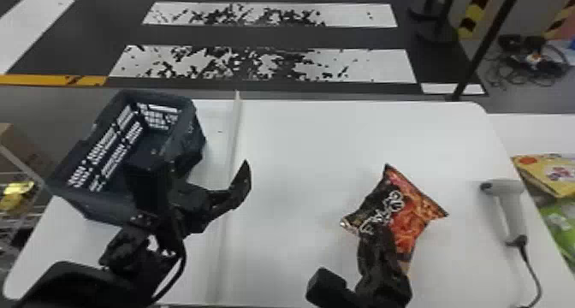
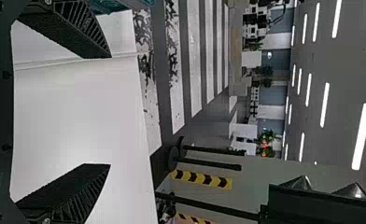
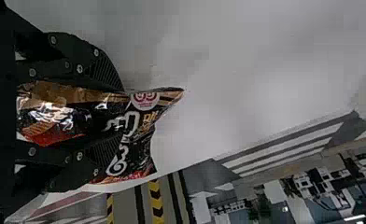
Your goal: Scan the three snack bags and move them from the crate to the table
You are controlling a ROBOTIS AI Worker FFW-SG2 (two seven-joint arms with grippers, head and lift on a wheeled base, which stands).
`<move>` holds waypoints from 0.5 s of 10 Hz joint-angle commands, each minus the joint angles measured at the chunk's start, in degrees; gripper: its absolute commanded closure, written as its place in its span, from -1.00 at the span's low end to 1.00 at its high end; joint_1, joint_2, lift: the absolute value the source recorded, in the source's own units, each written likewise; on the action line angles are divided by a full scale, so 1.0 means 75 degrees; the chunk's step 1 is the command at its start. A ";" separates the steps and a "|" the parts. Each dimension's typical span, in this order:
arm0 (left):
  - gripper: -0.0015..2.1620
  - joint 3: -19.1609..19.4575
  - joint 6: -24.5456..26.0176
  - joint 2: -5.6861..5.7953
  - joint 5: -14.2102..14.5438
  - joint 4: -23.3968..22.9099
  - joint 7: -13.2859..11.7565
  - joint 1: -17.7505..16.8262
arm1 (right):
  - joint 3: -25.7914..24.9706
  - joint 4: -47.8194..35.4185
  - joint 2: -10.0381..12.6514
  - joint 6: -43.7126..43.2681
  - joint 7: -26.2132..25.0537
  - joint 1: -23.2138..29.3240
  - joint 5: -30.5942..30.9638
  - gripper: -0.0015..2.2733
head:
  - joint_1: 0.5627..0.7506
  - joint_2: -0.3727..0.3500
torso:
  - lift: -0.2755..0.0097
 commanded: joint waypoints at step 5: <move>-0.97 -0.0172 -0.0024 -0.0006 -0.0023 0.0036 0.0012 -0.0005 | -0.3860 -0.2404 0.0531 -0.7118 0.1510 0.1770 -0.6152 0.97 | 0.41 0.28 | 0.50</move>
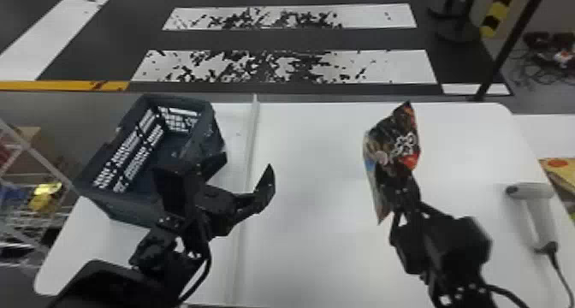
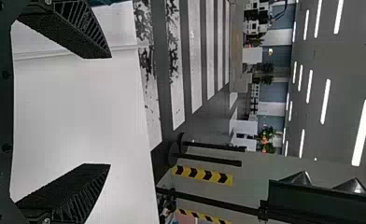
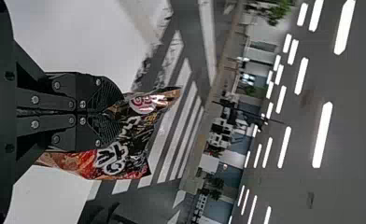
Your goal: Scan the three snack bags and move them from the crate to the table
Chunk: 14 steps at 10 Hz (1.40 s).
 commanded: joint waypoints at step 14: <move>-0.97 -0.0581 -0.0550 -0.0070 -0.0194 0.0920 0.0106 -0.0657 | -0.1966 0.1644 0.1436 -0.0236 -0.0925 0.0705 -0.4451 -1.00 | 0.41 -0.52 | 0.50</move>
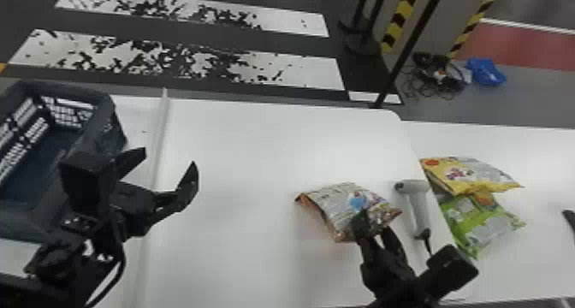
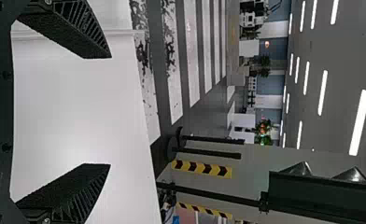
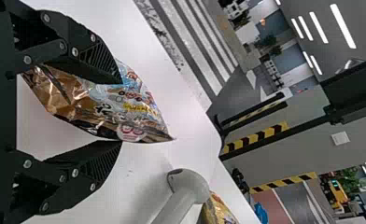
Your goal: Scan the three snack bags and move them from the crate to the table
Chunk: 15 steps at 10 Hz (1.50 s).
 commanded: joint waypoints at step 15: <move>-0.97 -0.0195 -0.0004 -0.0017 -0.0139 -0.0255 0.0084 0.0236 | 0.0957 -0.0704 -0.1038 0.1854 0.1004 -0.0800 0.3634 0.97 | 0.41 -0.29 | 0.50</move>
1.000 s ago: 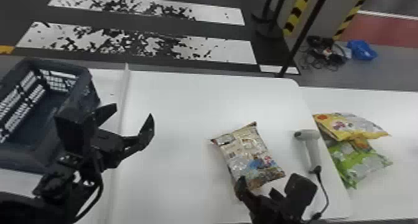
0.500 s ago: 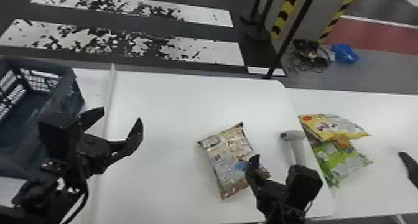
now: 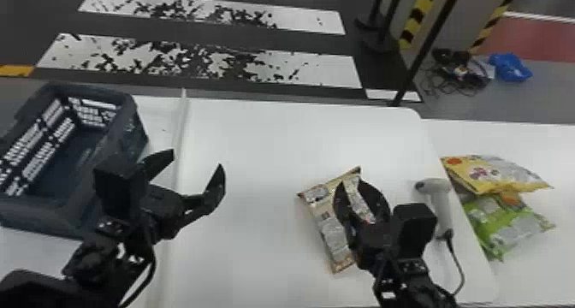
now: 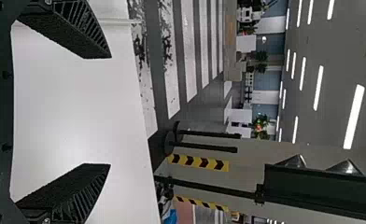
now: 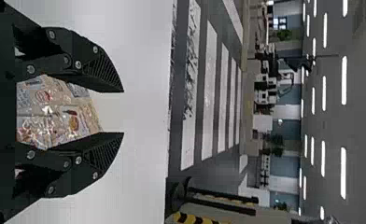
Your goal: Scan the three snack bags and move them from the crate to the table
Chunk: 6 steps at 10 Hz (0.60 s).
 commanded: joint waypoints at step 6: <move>-0.97 -0.0172 0.0220 -0.0034 -0.0278 0.0001 0.0123 0.0047 | 0.0090 0.2219 0.0068 0.0044 0.1030 -0.1383 0.0263 0.97 | 0.41 -0.19 | 0.50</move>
